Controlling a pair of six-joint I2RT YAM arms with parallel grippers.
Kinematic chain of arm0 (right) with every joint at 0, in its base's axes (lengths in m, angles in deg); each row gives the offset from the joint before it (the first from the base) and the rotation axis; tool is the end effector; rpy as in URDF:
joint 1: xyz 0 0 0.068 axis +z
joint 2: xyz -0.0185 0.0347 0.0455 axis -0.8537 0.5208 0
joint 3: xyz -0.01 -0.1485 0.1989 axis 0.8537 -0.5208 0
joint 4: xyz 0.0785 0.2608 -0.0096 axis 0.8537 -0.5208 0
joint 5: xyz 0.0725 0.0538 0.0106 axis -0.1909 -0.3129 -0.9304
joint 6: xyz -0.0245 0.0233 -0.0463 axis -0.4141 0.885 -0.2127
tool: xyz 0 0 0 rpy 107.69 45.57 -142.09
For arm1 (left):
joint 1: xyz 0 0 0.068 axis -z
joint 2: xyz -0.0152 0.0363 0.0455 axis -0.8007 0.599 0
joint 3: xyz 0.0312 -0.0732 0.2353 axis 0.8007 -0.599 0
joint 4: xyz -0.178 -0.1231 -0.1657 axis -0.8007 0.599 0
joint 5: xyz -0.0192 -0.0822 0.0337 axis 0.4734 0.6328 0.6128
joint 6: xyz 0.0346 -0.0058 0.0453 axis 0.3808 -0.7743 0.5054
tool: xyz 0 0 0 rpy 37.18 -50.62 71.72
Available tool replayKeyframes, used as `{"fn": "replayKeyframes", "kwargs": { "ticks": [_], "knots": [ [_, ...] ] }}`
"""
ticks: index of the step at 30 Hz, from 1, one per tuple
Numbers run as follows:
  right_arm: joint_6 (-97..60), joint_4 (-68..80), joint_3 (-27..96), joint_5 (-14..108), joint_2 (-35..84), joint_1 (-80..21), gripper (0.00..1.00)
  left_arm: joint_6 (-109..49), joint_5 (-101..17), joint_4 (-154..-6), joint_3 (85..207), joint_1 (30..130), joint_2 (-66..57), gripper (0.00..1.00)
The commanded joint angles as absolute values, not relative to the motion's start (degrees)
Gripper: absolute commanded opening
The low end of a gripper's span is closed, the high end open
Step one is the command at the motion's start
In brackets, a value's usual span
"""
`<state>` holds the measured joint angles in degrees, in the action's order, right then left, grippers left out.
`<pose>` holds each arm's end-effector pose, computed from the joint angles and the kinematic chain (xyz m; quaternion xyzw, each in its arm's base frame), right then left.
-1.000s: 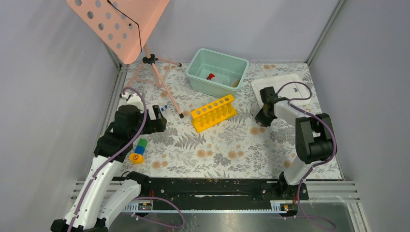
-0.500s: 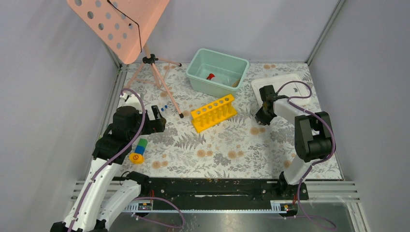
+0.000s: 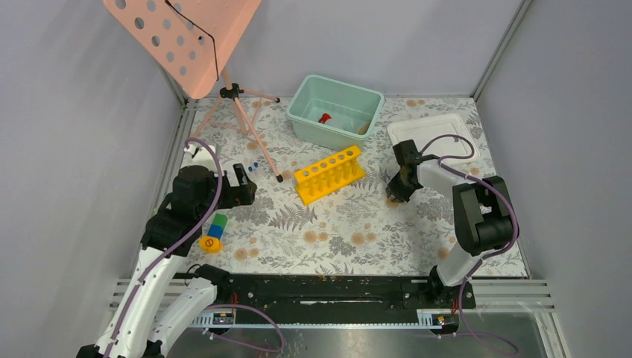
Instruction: Organize the chemistry lab equipment
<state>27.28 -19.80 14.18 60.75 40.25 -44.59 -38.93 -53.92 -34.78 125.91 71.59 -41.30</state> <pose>0.3157 0.0743 0.1206 0.3329 0.9209 0.0630 0.1929 0.1625 -0.0513 0.3224 -0.0325 0.8661 -0.1398 0.4788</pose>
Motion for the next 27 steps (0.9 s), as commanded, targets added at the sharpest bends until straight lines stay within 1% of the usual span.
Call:
{"fn": "replayKeyframes", "kwargs": {
  "ticks": [1,3,4,7,8,9,12,15,20,27],
  "knots": [
    [30.54,-18.58,12.28,59.52,36.36,-43.35,0.29,-39.12,-55.48,-37.15,127.38,72.85,-42.04,0.99],
    [29.36,-18.43,12.86,60.28,35.08,-43.22,0.30,-39.14,-55.51,-37.18,127.38,73.31,-42.05,0.99],
    [27.55,-18.57,13.81,61.48,34.50,-43.23,0.32,-39.18,-55.34,-37.19,127.36,73.46,-41.98,0.99],
    [22.97,-21.15,18.65,67.22,34.50,-43.59,0.48,-39.28,-55.08,-37.15,127.45,74.01,-41.97,0.99],
    [22.14,-22.90,20.62,69.13,35.20,-43.97,0.52,-39.29,-55.09,-37.19,127.40,74.21,-42.05,0.99],
    [20.92,-24.54,22.65,70.44,36.23,-44.45,0.54,-39.23,-55.15,-37.18,127.39,74.47,-42.05,0.99],
    [15.95,-28.38,27.99,73.30,39.72,-45.28,0.54,-39.24,-55.58,-37.19,127.30,75.39,-42.30,0.99],
    [14.29,-31.40,30.55,75.17,42.85,-46.06,0.56,-39.29,-55.75,-37.27,127.21,76.11,-42.86,0.99],
    [16.50,-29.38,27.90,69.88,44.27,-48.37,0.54,-39.31,-55.32,-37.34,127.21,77.01,-43.00,0.99],
    [22.82,-29.22,26.09,64.16,46.21,-48.80,0.51,-39.27,-55.77,-37.31,127.29,77.46,-43.50,0.99]
  ]
}}
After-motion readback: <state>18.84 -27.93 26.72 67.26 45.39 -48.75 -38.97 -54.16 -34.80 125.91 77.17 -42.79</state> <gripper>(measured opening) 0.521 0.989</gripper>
